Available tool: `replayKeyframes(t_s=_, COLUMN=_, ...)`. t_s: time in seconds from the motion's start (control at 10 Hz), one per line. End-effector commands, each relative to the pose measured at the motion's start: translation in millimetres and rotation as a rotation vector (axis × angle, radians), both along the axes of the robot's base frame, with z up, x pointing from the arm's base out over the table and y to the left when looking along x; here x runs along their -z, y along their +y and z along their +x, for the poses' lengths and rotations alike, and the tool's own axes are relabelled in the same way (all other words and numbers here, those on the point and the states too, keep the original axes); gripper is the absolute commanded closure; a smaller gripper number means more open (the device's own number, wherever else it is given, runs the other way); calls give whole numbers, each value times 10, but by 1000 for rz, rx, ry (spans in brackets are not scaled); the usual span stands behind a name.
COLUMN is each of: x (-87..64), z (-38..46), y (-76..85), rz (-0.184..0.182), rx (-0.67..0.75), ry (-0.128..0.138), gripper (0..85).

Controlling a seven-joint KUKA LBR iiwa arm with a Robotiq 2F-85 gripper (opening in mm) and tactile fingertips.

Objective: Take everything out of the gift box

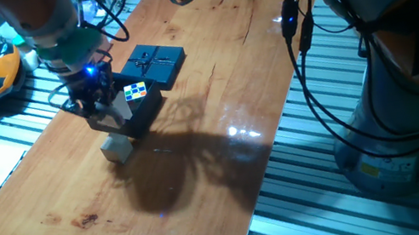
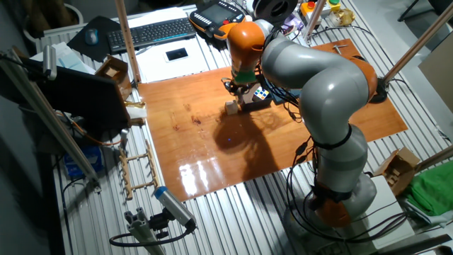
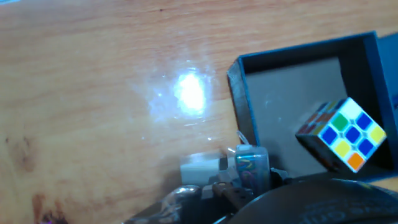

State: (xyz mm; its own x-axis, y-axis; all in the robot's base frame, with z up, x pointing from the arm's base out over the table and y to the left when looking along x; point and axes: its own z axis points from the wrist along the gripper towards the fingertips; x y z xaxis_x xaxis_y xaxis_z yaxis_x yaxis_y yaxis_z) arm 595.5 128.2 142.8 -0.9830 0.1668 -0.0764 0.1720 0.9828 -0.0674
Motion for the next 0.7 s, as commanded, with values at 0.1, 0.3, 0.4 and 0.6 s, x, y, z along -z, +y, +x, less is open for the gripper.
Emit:
replayKeyframes(t_s=0.1, x=82, z=-17, y=195, rz=14, rx=22, ry=-4, gripper=843)
replayKeyframes(t_s=0.3, x=194, z=-48, y=394, rz=25, rx=45, ry=-15, gripper=843)
replayKeyframes(t_s=0.4, x=228, z=-79, y=476, rz=27, rx=53, ry=-23, gripper=843)
replayKeyframes(t_s=0.6, x=304, z=-111, y=628, rz=23, rx=62, ry=-32, gripper=843)
